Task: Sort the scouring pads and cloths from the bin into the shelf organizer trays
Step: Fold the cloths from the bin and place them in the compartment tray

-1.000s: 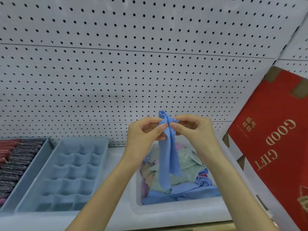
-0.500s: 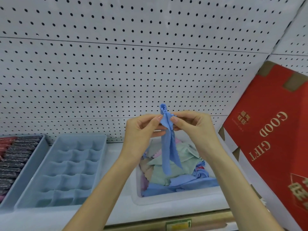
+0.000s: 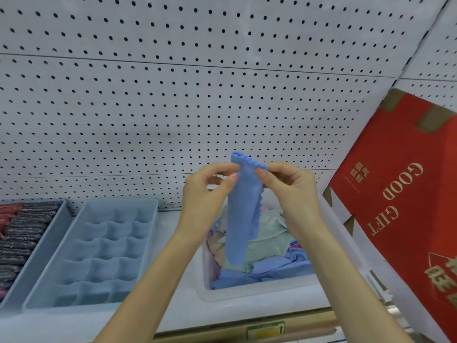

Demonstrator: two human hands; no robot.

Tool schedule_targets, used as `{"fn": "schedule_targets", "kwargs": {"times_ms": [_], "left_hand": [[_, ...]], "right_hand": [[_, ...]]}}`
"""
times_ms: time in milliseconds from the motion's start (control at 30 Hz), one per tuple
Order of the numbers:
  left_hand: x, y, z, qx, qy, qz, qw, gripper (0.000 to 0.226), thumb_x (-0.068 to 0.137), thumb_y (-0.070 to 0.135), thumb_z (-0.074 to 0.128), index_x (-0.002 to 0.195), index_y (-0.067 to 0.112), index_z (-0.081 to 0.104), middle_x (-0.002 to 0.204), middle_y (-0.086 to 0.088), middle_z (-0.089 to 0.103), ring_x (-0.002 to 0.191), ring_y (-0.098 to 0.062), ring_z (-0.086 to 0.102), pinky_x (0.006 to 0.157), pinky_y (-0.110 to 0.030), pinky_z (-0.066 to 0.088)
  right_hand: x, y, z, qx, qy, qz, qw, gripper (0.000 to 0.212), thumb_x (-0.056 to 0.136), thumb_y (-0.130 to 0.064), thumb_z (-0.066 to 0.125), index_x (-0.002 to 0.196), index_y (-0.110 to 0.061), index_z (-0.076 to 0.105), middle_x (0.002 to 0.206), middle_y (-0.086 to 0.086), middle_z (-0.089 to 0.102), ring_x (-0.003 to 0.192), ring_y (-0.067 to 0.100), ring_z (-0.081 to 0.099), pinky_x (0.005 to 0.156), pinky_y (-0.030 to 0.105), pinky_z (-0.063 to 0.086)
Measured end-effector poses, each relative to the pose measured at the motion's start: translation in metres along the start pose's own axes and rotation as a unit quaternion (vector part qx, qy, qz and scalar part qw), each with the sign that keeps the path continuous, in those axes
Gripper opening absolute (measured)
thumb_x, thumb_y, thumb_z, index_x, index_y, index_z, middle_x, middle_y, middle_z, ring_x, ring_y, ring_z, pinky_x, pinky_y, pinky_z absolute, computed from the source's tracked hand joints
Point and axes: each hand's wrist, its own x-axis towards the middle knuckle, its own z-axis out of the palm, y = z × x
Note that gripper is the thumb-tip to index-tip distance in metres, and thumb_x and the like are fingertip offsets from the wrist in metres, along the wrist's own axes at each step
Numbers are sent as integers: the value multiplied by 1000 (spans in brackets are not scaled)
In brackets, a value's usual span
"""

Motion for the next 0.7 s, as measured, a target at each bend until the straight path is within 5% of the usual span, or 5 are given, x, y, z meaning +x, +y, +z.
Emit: {"fn": "schedule_targets", "kwargs": {"times_ms": [67,200,333,533,700], "left_hand": [[4,-7,-4,14,18,-8,1000,27,84,15,72,106,28,64,104,9,66,89,1,61,79,-15,49],[14,-25,-9,-122,-161,-77,976,48,78,22,72,122,20,55,121,4,67,116,-9,60,92,-21,47],[9,-34,0,-185,-302,-126,927,64,69,26,80,125,7,56,120,-9,67,117,-32,61,95,-40,52],[-1,-31,18,-264,-359,-140,884,46,53,40,91,93,22,77,91,1,73,86,-15,70,75,-28,56],[-8,-36,26,-378,-394,-184,817,54,64,37,87,111,17,72,108,-10,71,102,-27,67,99,-48,49]], "right_hand": [[3,-3,-3,36,-31,38,998,4,77,-10,71,79,-10,74,76,4,72,70,16,65,69,25,53],[11,-11,-8,98,-105,100,985,19,70,-20,67,82,-6,71,77,6,72,68,17,65,67,26,54],[18,-20,-9,100,-126,101,982,19,75,-18,63,86,-3,66,71,1,70,63,14,63,63,24,52],[27,-29,-9,87,-112,92,986,21,76,-19,63,90,-3,67,73,0,69,65,11,63,64,21,53],[27,-30,-9,74,-99,129,984,11,84,-25,62,81,-15,66,63,-4,63,49,9,51,40,20,32]]}}
